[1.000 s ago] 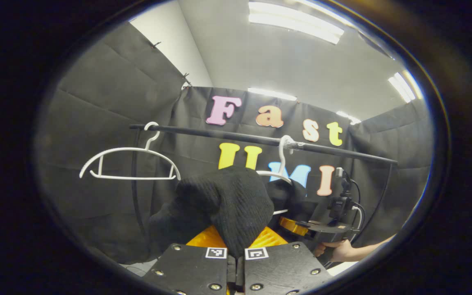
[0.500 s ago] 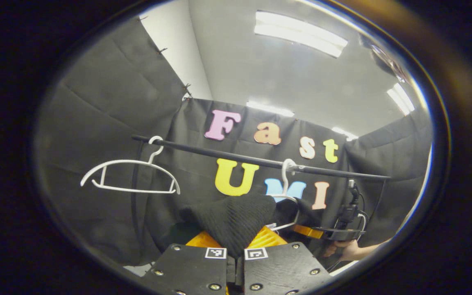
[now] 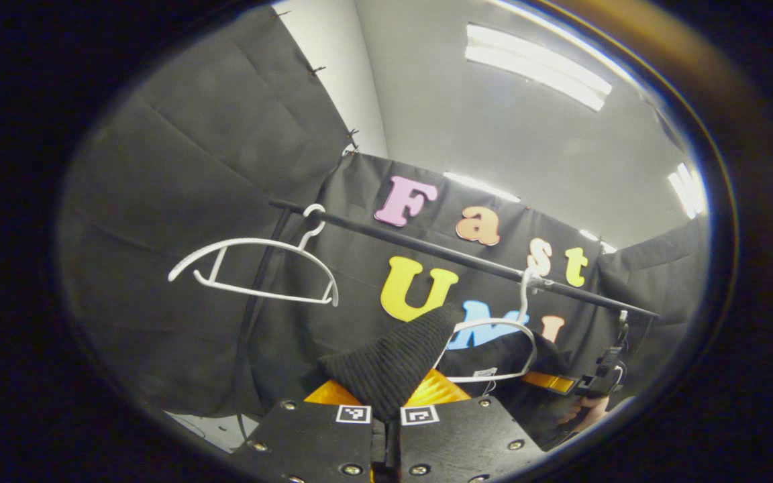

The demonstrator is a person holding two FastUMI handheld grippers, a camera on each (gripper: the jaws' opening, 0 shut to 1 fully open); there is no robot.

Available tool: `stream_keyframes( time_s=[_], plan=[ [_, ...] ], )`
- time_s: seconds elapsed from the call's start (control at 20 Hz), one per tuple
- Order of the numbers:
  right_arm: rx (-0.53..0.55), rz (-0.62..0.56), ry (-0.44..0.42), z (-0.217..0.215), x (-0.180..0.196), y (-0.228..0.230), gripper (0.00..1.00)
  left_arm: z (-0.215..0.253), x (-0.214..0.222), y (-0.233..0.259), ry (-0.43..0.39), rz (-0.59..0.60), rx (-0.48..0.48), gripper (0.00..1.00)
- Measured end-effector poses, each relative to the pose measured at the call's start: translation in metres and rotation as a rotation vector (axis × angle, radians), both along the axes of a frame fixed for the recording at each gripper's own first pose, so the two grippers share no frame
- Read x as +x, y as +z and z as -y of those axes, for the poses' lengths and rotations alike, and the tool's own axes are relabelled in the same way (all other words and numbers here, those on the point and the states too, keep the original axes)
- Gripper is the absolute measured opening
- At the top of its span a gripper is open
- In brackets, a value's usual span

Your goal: Grasp the clothes on the hanger with both hands and then place them into the laundry hamper below.

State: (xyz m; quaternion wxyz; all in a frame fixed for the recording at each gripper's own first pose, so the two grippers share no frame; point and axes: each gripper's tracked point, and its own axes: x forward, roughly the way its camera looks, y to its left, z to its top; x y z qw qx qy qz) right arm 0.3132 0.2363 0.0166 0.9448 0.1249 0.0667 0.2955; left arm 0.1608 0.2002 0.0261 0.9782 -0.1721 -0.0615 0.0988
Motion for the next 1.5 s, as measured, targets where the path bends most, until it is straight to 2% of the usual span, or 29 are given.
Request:
stream_keyframes(
  time_s=[0.25, 0.45, 0.6, 0.75, 0.85, 0.95, 1.05, 1.3, 1.5],
  plan=[
    [-0.025, 0.046, -0.020, 0.001, 0.016, -0.002, 0.09, -0.014, 0.008, -0.018, 0.015, -0.017, -0.047, 0.00],
    [0.004, 0.053, -0.019, 0.002, 0.022, 0.003, 0.09, -0.022, 0.017, -0.025, 0.027, -0.036, -0.090, 0.00],
    [0.017, 0.046, 0.013, 0.005, 0.014, 0.005, 0.09, -0.032, 0.004, -0.010, 0.059, -0.025, -0.032, 0.00],
    [0.013, 0.080, 0.037, 0.008, 0.001, 0.001, 0.09, -0.035, 0.013, 0.002, 0.081, -0.003, 0.034, 0.01],
    [0.036, 0.118, 0.023, 0.012, -0.007, 0.002, 0.09, -0.039, 0.022, 0.000, 0.076, 0.016, 0.002, 0.01],
    [0.046, 0.171, -0.003, 0.015, -0.010, 0.001, 0.09, -0.043, 0.025, -0.014, 0.068, 0.019, -0.017, 0.01],
    [0.052, 0.176, -0.014, 0.013, -0.006, -0.008, 0.09, -0.047, 0.036, -0.035, 0.053, -0.009, -0.007, 0.01],
    [0.138, 0.091, -0.024, 0.016, 0.010, -0.021, 0.09, -0.040, 0.054, -0.098, -0.004, -0.074, -0.141, 0.01],
    [0.120, 0.061, -0.008, 0.015, 0.013, -0.033, 0.09, -0.016, 0.061, -0.147, -0.030, -0.179, -0.146, 0.01]
  ],
)
